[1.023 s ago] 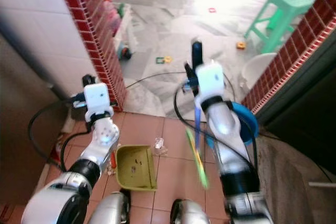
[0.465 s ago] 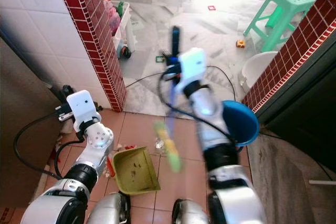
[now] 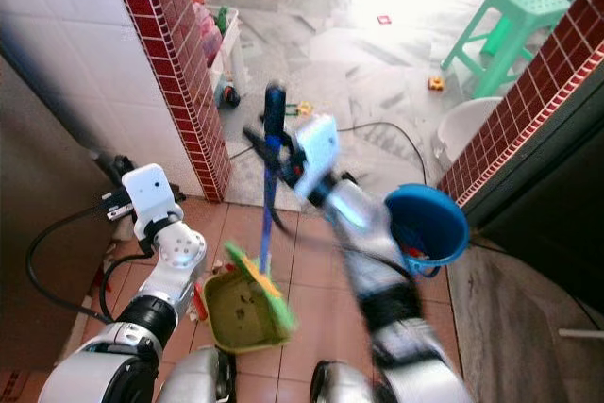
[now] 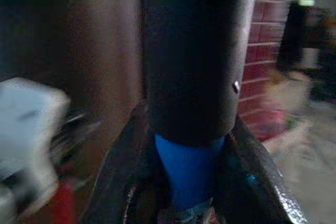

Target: Sweep floor

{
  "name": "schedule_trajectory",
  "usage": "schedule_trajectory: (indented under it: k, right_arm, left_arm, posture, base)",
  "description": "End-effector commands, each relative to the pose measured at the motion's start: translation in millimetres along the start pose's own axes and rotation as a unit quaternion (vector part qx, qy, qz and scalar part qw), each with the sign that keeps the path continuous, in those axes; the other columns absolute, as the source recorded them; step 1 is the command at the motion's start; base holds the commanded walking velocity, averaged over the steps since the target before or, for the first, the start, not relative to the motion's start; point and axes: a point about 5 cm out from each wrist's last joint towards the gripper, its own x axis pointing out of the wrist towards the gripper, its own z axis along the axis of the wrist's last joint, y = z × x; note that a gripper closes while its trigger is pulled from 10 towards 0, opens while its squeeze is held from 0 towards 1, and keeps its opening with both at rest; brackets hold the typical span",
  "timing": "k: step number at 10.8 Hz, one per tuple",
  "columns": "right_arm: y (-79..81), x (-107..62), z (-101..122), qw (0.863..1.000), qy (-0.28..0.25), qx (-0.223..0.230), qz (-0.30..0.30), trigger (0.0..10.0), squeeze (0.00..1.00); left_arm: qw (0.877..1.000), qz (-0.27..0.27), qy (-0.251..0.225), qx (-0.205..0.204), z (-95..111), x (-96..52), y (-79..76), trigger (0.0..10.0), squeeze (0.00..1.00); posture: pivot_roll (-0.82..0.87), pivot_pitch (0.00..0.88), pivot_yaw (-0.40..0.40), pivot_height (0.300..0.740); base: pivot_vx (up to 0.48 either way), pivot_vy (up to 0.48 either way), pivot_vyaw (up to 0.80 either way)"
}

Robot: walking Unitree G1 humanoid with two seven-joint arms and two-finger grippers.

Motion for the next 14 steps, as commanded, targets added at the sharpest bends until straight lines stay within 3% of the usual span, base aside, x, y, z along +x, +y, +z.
schedule_trajectory:
  k: [1, 4, 6, 8, 9, 10, 11, 12, 13, 14]
  right_arm:
    - [7.6, -2.1, 4, 0.999, 0.008, -0.001, 0.045, 10.0, 0.0]
    - [14.2, -3.8, 28, 0.994, -0.015, 0.071, 0.083, 10.0, 0.0]
    - [2.9, 4.7, 52, 0.992, -0.057, 0.102, 0.054, 10.0, 0.0]
    - [-25.4, 11.7, 81, 0.993, -0.1, 0.041, -0.042, 10.0, 0.0]
    - [-37.4, 11.3, 92, 0.989, -0.109, -0.019, -0.093, 10.0, 0.0]
    - [-47.5, 9.3, 100, 0.982, -0.121, -0.047, -0.137, 10.0, 0.0]
    - [-52.1, 7.7, 102, 0.978, -0.121, -0.058, -0.158, 10.0, 0.0]
    - [-55.3, 6.2, 101, 0.976, -0.117, -0.068, -0.173, 10.0, 0.0]
    - [-60.0, 2.7, 93, 0.97, -0.098, -0.091, -0.202, 10.0, 0.0]
    - [-60.5, 1.1, 86, 0.968, -0.081, -0.106, -0.213, 10.0, 0.0]
  left_arm:
    - [0.999, -0.005, -0.015, 0.032, -3, 0.9, 3.0, 10.0, 0.0]
    - [0.999, -0.013, -0.014, 0.034, -3, 1.4, 1.6, 10.0, 0.0]
    - [0.999, -0.03, -0.007, 0.033, -4, 0.2, -1.8, 10.0, 0.0]
    - [0.992, -0.124, 0.022, 0.007, -5, -6.8, -17.1, 10.0, 0.0]
    - [0.979, -0.196, 0.043, -0.027, -5, -12.4, -26.4, 10.0, 0.0]
    - [0.969, -0.239, 0.05, -0.039, -5, -16.3, -32.0, 10.0, 0.0]
    - [0.968, -0.241, 0.056, -0.035, -6, -16.9, -33.1, 10.0, 0.0]
    - [0.957, -0.277, 0.071, -0.053, -6, -20.3, -38.1, 10.0, 0.0]
    - [0.919, -0.371, 0.098, -0.095, -5, -31.6, -49.7, 10.0, 0.0]
    - [0.909, -0.393, 0.097, -0.098, -5, -34.3, -51.4, 10.0, 0.0]
  posture:
    - [-0.05, 0.126, -0.017, 0.74]
    - [-0.05, 0.122, -0.008, 0.74]
    - [-0.05, 0.119, -0.004, 0.74]
    - [-0.06, 0.114, 0.002, 0.74]
    - [-0.06, 0.111, 0.003, 0.74]
    - [-0.06, 0.108, 0.007, 0.74]
    - [-0.06, 0.106, 0.008, 0.74]
    - [-0.06, 0.104, 0.011, 0.74]
    - [-0.06, 0.102, 0.01, 0.74]
    - [-0.06, 0.1, 0.01, 0.74]
  base:
    - [0.0, 0.0, 0.0]
    - [0.0, 0.0, 0.0]
    - [0.0, 0.0, 0.0]
    - [0.0, 0.0, 0.0]
    - [0.0, 0.0, 0.0]
    - [0.0, 0.0, 0.0]
    - [0.0, 0.0, 0.0]
    - [0.0, 0.0, 0.0]
    - [0.0, 0.0, 0.0]
    - [0.0, 0.0, 0.0]
